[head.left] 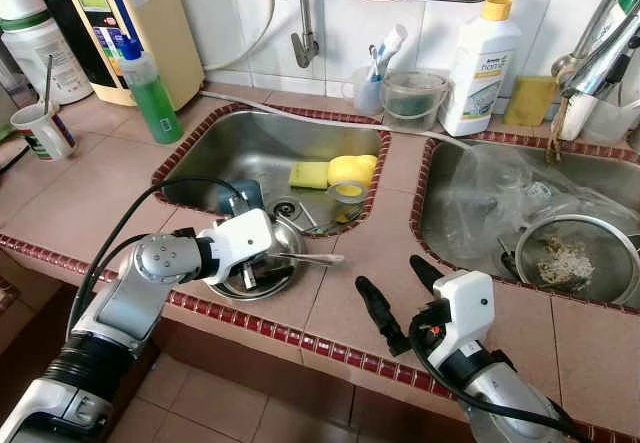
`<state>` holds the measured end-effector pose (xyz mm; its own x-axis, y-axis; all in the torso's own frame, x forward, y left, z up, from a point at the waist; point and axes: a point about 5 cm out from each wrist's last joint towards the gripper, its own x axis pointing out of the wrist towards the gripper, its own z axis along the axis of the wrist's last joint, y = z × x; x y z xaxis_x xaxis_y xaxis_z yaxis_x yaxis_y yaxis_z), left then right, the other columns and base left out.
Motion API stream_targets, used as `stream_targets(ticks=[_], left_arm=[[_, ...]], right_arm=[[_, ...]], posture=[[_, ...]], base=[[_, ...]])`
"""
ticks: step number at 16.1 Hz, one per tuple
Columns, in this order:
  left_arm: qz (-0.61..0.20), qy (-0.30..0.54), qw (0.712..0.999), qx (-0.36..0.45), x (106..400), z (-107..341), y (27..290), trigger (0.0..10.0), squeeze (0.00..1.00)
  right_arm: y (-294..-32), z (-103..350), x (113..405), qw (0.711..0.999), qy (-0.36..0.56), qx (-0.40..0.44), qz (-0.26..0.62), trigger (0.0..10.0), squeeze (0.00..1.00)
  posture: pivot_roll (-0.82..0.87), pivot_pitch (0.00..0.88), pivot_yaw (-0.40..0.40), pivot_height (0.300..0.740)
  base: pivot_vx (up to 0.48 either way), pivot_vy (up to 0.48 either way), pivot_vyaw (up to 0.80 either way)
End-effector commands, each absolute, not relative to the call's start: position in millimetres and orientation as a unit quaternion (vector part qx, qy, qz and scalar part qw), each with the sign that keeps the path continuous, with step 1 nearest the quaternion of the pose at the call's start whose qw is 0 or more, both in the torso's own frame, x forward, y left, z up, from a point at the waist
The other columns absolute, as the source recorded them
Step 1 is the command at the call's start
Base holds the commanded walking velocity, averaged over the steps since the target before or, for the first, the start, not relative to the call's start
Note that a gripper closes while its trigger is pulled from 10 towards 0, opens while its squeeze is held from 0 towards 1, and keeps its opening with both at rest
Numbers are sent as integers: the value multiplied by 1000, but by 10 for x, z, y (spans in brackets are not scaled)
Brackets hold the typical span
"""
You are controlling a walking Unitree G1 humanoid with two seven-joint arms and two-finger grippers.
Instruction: Kitchen organization
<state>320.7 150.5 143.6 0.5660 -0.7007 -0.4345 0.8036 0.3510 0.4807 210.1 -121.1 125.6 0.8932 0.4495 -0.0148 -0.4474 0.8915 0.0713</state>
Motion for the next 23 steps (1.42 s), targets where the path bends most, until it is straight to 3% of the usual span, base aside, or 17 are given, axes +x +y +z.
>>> stream_targets(ticks=[1,15,23], left_arm=[[-461,63,822,329,3219,1533,1504,10000,0],[-487,44,828,275,3173,1635,1400,10000,0],[-442,16,865,237,3269,1952,1718,10000,0]], right_arm=[[-1212,1310,2105,973,7,38,228,10000,0],[-1196,1316,2109,973,1,44,226,10000,0],[-1250,1136,2105,958,40,3,284,10000,0]], posture=[[-231,69,115,740],[-239,61,133,740],[-201,31,97,740]], base=[[0,0,0],[0,0,0],[0,0,0]])
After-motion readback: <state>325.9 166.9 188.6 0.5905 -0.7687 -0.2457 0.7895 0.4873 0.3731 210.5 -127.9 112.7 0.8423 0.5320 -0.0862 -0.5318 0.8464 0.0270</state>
